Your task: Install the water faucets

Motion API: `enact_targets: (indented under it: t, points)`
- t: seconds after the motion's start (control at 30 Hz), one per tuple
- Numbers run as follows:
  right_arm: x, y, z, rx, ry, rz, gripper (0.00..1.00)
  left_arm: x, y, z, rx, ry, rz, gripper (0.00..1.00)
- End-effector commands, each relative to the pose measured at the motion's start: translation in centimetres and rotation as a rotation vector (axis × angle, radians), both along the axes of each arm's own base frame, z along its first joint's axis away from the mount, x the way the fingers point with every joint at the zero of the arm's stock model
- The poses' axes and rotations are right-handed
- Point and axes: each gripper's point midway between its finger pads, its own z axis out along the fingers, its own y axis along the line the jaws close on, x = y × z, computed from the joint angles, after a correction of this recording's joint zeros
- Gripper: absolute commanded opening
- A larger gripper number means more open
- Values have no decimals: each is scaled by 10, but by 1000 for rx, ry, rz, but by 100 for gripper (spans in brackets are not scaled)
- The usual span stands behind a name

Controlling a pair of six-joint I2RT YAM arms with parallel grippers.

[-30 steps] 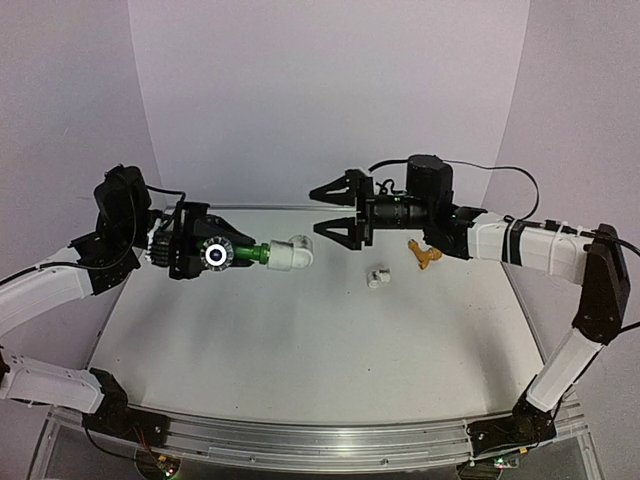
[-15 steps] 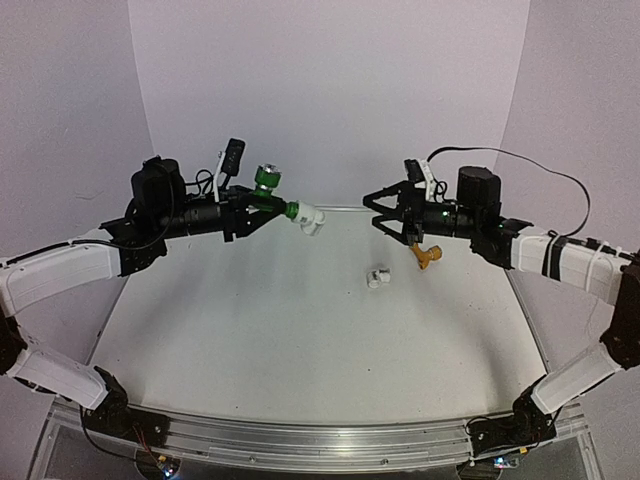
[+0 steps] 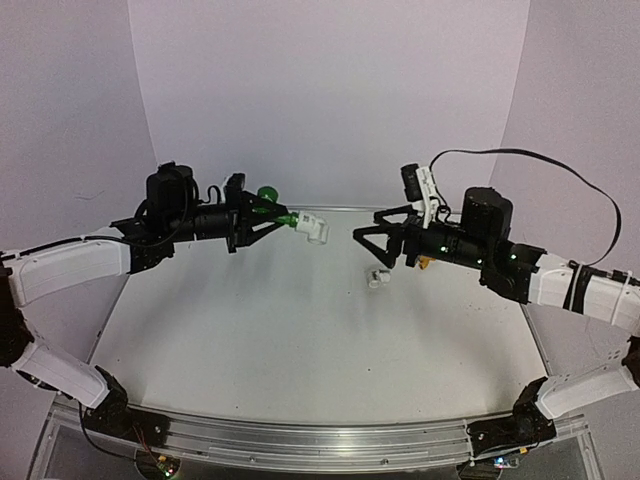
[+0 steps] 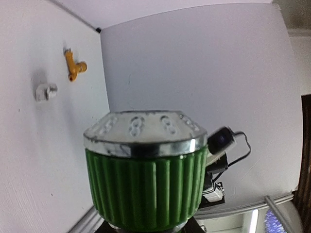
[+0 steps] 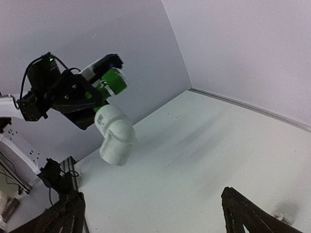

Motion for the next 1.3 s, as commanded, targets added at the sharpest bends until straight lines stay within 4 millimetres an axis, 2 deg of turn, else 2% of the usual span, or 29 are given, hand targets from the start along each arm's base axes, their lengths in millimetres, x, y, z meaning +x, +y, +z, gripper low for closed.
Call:
enact_targets:
  t: [0.0, 0.13, 0.27, 0.43, 0.57, 0.7, 0.9, 1.1, 1.27]
  points:
    - [-19, 38, 7, -236, -471, 29, 98, -14, -18, 1, -63, 212, -167, 0]
    - [-41, 55, -7, -257, -700, 103, 98, -19, -17, -10, -50, 239, -179, 0]
    - [-49, 68, -30, -313, -753, 191, 98, -25, -12, -18, -44, 258, -173, 0]
    - [-35, 75, -45, -351, -727, 155, 98, -28, -9, -22, -42, 270, -153, 0]
    - [-21, 78, -36, -300, -674, 72, 98, -31, -8, -21, -43, 260, -151, 0]
    - [-26, 87, -39, -274, -652, 126, 96, -32, -8, -21, -41, 256, -160, 0]
    - [-21, 98, -49, -287, -587, 152, 79, -33, -10, -17, -40, 229, -176, 0]
    - [-22, 103, -49, -262, -549, 169, 58, -33, -12, -17, -37, 211, -188, 0]
    - [-20, 105, -55, -255, -502, 169, 35, -32, -13, -12, -38, 181, -194, 0]
